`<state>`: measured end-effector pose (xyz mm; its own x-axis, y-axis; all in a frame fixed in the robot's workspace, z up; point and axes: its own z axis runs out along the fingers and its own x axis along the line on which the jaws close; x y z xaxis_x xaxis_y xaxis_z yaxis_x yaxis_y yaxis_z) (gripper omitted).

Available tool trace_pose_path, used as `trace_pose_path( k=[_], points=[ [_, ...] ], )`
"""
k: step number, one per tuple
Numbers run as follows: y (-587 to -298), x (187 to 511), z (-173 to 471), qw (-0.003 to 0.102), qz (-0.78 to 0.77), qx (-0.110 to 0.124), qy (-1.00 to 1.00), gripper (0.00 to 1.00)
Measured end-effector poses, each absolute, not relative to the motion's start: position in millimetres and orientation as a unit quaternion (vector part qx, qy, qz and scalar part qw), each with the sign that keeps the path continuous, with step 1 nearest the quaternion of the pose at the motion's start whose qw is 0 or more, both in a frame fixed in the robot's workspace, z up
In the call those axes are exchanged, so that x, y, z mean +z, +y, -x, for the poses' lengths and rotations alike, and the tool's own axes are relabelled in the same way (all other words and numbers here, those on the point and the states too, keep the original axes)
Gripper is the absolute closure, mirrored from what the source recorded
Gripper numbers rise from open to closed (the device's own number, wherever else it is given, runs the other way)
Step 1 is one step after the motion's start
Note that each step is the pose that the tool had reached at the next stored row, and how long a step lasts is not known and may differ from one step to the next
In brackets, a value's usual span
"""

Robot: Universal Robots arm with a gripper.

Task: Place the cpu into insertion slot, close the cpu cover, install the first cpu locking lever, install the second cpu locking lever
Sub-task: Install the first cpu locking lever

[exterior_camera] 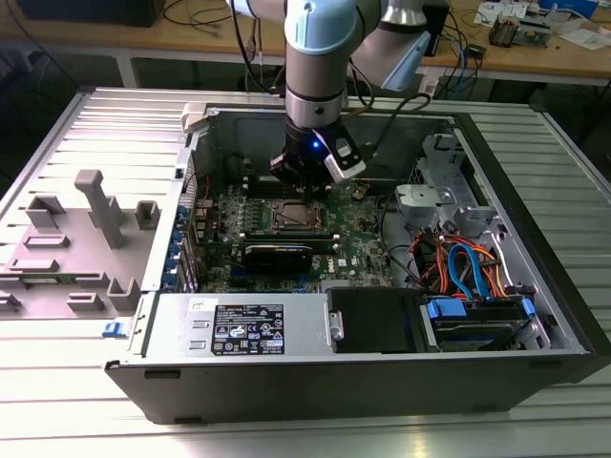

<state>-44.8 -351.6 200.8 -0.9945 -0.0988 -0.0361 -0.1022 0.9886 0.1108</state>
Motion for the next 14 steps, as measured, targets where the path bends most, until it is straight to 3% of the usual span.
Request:
trace_pose_path(
  k=[3,14],
  points=[
    [-351.5,201.0,44.4,0.015,0.050,0.065,0.996,0.89],
    [-351.8,209.3,44.4,0.015,0.050,0.064,0.997,0.89]
  ],
)
